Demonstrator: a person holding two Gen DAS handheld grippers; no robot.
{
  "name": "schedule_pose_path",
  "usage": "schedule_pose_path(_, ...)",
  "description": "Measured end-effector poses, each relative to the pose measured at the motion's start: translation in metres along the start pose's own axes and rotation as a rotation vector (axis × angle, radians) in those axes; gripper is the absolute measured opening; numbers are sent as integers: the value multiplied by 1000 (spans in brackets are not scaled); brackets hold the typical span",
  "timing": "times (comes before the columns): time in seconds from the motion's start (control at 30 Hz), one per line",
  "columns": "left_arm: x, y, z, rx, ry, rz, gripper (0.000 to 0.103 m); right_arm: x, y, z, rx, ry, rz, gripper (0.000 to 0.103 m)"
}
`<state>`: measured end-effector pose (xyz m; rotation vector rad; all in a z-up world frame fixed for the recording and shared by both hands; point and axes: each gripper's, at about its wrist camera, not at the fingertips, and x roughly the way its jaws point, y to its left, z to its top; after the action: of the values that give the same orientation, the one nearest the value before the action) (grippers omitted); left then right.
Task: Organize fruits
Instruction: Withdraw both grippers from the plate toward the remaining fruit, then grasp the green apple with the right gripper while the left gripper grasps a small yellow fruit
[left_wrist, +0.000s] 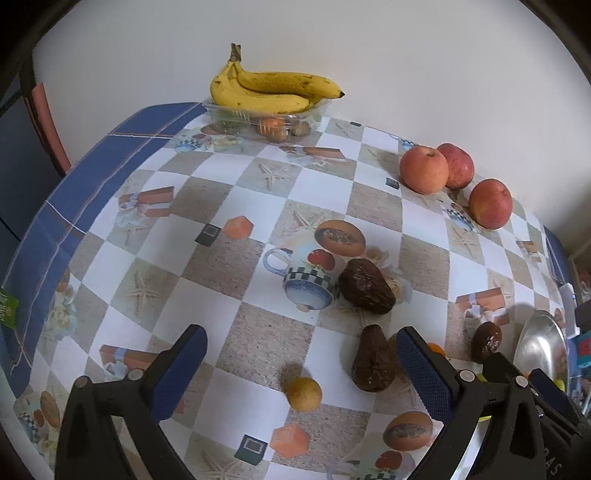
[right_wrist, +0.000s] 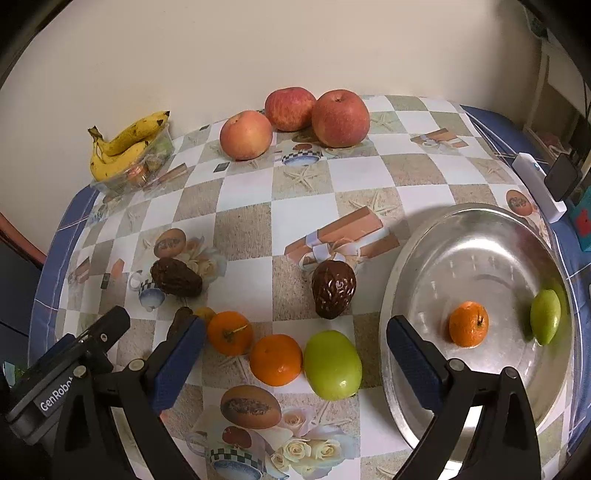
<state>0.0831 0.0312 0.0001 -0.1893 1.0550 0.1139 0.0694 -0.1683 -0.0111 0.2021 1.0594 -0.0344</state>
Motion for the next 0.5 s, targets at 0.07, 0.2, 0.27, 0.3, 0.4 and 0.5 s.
schedule_pose_path(0.07, 0, 0, 0, -6, 8, -15, 103, -2, -1, 0, -4, -8, 2, 98)
schedule_pose_path(0.2, -2, -1, 0, -23, 17, -56, 103, -10, -3, 1, -11, -41, 5, 98)
schedule_pose_path(0.27, -2, -2, 0, -21, 24, -65, 103, -12, -4, 2, -8, -49, 12, 98)
schedule_pose_path(0.3, -2, -4, 0, -16, 28, -65, 103, -13, -6, 2, -6, -50, 18, 98)
schedule_pose_path(0.4, -2, -8, -2, -3, 35, -64, 102, -13, -8, 2, -1, -44, 45, 91)
schedule_pose_path(0.5, 0, -6, -3, -21, 52, -100, 101, -13, -9, 1, 4, -34, 65, 86)
